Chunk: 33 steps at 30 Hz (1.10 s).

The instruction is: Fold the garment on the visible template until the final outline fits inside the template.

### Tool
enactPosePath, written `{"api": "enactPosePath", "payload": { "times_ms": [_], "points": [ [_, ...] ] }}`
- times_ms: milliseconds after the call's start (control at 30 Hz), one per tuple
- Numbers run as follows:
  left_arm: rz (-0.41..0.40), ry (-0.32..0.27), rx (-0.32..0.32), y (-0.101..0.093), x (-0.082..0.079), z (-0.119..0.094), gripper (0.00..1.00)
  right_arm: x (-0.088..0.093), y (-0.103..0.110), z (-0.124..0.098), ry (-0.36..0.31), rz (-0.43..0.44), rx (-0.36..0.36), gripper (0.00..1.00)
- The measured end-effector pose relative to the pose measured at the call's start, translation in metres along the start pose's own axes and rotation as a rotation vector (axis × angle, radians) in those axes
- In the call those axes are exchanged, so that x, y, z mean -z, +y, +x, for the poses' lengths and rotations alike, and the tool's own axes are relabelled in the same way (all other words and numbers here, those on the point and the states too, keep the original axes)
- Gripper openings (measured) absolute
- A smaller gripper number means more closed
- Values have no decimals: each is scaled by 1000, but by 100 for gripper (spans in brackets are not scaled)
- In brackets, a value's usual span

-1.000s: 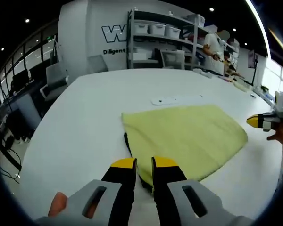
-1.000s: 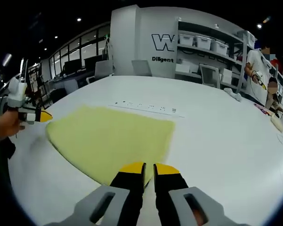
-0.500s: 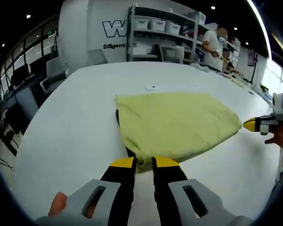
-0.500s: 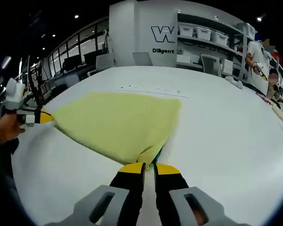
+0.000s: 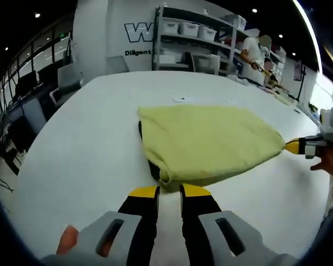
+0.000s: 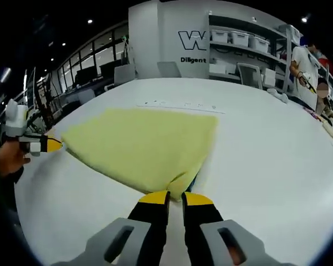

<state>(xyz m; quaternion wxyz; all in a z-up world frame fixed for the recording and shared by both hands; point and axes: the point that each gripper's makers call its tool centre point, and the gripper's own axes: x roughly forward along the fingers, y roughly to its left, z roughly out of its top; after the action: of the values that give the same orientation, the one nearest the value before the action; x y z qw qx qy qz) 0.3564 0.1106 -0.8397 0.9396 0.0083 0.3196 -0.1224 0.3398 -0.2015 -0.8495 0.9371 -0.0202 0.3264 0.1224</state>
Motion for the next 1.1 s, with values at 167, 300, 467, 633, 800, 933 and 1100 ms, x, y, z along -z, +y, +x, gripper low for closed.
{"api": "enactPosePath", "payload": {
  "times_ms": [167,300,467,633,800,933,1100],
  "points": [
    [2,-20,-6,4,-10,5,14,1,1,0,3,-4,-1,2],
    [14,-6,0,1,-9,7,13,0,2,0,1,-1,-2,2],
    [12,8,2,0,-9,12,12,-1,3,1,-1,-7,-6,2],
    [-6,21,-1,1,-7,12,8,1,3,1,2,-12,-9,1],
    [1,30,3,1,-5,12,6,1,0,0,1,-6,-5,0],
    [-1,32,6,2,-4,11,6,2,1,-1,5,-14,-5,0],
    [2,33,8,2,-4,10,5,1,-1,-2,2,-11,-6,0]
  ]
}}
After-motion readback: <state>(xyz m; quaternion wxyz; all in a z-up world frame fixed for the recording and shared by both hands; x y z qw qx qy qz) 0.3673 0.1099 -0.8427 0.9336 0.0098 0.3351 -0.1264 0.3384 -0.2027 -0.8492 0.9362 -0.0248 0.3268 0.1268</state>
